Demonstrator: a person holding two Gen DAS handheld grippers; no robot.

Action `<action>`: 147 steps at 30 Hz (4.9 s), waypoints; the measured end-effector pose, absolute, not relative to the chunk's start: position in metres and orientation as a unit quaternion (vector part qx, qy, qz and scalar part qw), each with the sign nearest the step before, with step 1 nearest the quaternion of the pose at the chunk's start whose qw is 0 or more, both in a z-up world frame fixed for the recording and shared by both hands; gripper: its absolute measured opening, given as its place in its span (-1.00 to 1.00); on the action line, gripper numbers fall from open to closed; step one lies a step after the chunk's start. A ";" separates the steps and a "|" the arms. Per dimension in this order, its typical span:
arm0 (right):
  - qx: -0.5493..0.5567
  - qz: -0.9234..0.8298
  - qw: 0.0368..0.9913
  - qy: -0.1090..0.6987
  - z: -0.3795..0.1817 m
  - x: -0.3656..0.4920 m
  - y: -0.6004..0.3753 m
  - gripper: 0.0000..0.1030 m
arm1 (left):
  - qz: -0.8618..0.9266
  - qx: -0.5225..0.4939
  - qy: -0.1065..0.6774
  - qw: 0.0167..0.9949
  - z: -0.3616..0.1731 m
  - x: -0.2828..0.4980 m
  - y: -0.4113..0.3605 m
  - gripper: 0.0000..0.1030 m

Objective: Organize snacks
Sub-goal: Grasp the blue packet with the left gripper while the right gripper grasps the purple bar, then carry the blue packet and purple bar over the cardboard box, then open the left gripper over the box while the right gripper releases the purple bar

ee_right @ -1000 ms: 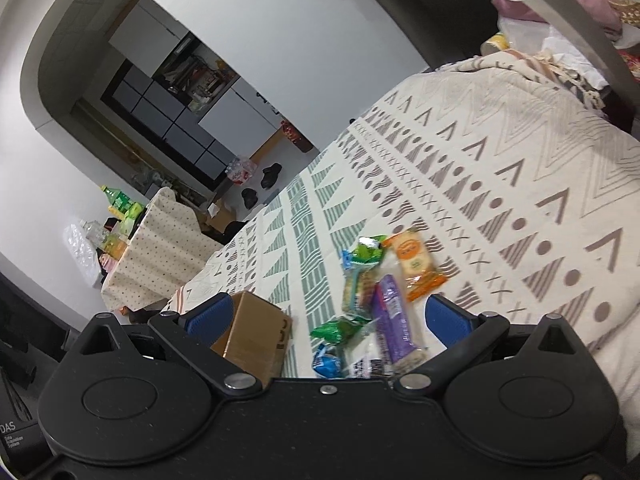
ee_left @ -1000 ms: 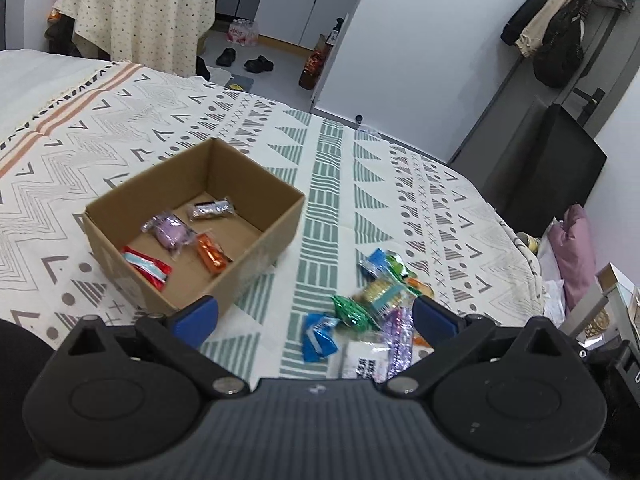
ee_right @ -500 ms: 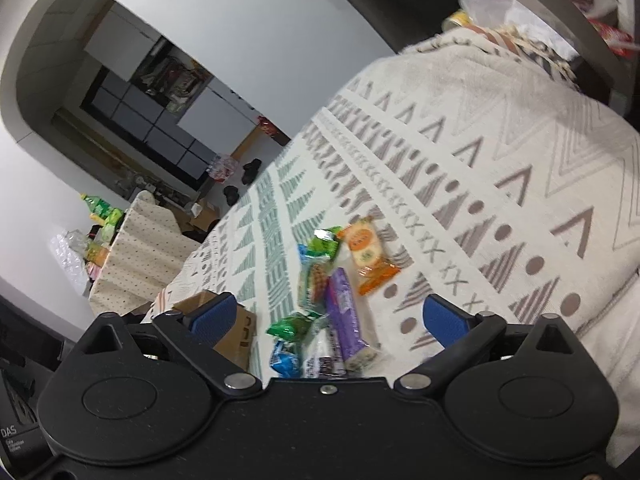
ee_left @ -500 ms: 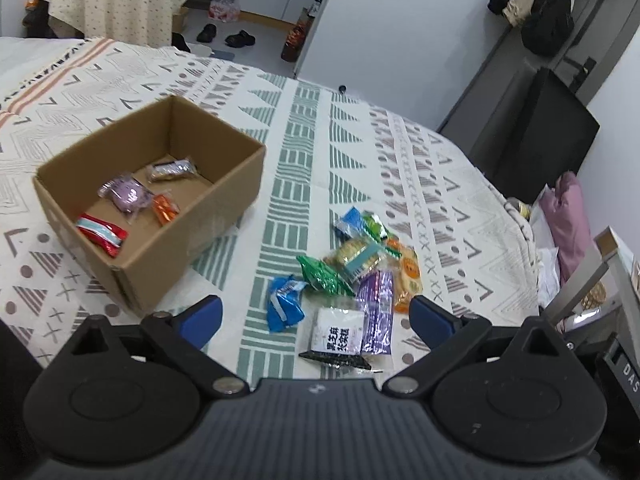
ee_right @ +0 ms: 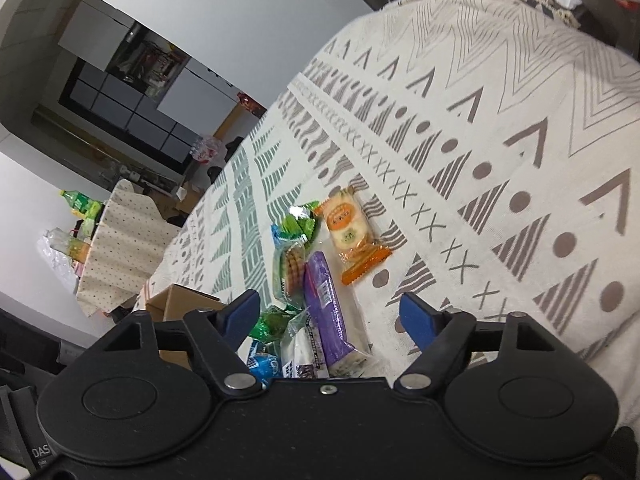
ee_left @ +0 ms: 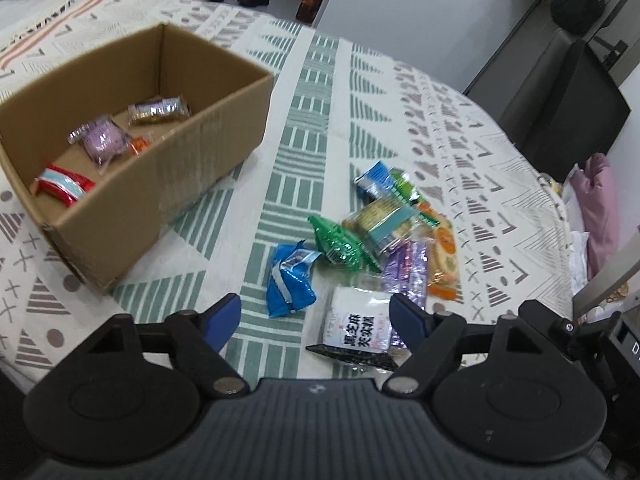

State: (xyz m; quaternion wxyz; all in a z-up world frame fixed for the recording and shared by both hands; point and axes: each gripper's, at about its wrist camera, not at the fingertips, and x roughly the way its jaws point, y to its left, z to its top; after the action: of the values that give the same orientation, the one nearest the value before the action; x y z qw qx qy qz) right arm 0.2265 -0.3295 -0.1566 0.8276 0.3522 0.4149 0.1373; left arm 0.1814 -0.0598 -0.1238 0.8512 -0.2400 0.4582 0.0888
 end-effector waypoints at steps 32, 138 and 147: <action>0.264 0.163 0.823 0.476 -0.200 0.280 -0.260 0.15 | 0.103 -0.229 0.499 0.830 -0.174 0.233 -0.039 -0.47; 0.277 0.213 0.857 0.380 -0.069 0.228 -0.135 0.71 | 0.163 -0.300 0.404 0.849 -0.063 0.155 0.138 0.87; 0.258 0.195 0.872 0.367 -0.063 0.212 -0.183 0.91 | 0.148 -0.284 0.399 0.859 -0.050 0.148 0.104 1.00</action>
State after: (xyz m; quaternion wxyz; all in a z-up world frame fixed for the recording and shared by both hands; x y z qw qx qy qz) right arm 0.2121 -0.1834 -0.0630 0.8725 0.2580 0.3666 0.1946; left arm 0.1479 0.1043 -0.0501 0.8592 -0.2844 0.3990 0.1475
